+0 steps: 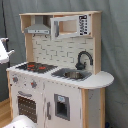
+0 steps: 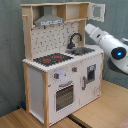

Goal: Play with the kitchen

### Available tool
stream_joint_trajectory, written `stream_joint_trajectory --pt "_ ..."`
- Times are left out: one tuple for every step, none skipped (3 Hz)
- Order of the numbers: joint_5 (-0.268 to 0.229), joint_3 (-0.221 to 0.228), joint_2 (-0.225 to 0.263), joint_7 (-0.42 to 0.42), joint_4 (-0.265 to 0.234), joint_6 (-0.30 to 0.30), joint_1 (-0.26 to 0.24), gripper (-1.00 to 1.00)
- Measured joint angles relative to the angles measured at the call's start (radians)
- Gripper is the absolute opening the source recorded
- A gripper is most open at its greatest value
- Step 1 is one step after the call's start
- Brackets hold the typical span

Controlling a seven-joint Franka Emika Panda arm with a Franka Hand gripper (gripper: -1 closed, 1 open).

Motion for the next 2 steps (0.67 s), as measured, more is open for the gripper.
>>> stream_joint_trajectory --pt "-0.049 -0.033 0.001 0.075 -0.001 -0.048 0.025 1.0" --pt "-0.096 -0.067 0.002 0.144 -0.002 -0.089 0.046 1.0"
